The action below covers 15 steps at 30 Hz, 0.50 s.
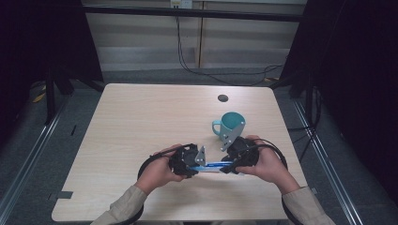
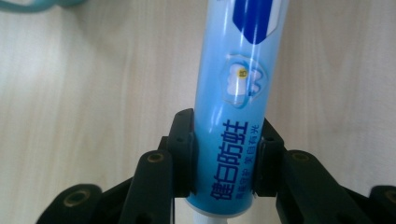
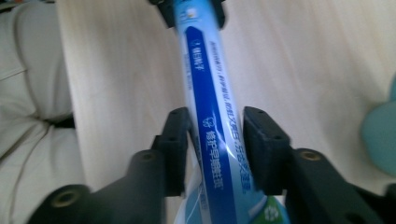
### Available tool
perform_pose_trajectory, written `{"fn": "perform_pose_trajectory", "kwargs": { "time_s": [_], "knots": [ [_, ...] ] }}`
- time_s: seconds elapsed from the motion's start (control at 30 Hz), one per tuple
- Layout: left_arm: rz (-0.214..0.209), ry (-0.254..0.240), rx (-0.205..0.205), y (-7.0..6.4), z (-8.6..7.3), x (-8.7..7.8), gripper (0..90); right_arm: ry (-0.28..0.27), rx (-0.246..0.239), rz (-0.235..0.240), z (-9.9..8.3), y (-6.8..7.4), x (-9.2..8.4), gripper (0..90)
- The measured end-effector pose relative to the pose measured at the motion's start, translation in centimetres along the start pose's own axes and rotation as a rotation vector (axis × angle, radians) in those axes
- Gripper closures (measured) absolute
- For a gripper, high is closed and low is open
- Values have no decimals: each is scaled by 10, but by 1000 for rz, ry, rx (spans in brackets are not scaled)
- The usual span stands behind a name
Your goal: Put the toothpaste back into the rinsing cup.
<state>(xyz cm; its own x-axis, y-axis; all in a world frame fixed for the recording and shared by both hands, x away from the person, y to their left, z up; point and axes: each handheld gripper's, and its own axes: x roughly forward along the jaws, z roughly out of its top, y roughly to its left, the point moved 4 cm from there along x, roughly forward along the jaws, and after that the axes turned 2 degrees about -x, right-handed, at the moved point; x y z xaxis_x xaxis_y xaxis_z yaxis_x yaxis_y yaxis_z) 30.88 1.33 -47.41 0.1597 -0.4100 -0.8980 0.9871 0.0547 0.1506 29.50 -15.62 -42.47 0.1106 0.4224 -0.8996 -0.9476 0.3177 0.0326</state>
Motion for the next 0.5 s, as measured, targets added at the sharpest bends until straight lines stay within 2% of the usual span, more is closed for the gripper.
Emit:
{"fn": "perform_pose_trajectory", "kwargs": {
  "time_s": [0.03, 0.07, 0.1, 0.13, 0.17, 0.3, 0.33, 0.4, 0.43, 0.5],
  "knots": [
    [-1, 1, 3, 1, -2, 0, 674, -8, -4, -16, 1, -1, 0, 477],
    [-8, 1, -17, 1, -5, 0, 676, -28, 11, -23, 1, -2, 0, 435],
    [4, 5, -21, 1, -8, 0, 677, -84, 14, -11, 2, -4, -2, 350],
    [-1, 10, -28, 2, -11, 0, 677, -84, 14, -11, 2, -4, -2, 350],
    [9, 14, -35, 3, -13, 0, 677, -124, 34, -10, 2, -5, -6, 325],
    [12, 13, -76, 6, -21, -3, 678, -141, 50, -18, -1, -8, -9, 296],
    [22, 15, -71, 8, -23, -5, 678, -141, 53, -24, -2, -9, -9, 286],
    [30, 18, -90, 10, -26, -7, 678, -148, 64, -29, -4, -10, -9, 264],
    [33, 19, -82, 11, -28, -8, 678, -157, 64, -36, -5, -11, -10, 264],
    [39, 26, -97, 13, -31, -10, 679, -175, 75, -41, -7, -14, -12, 251]
  ]
}}
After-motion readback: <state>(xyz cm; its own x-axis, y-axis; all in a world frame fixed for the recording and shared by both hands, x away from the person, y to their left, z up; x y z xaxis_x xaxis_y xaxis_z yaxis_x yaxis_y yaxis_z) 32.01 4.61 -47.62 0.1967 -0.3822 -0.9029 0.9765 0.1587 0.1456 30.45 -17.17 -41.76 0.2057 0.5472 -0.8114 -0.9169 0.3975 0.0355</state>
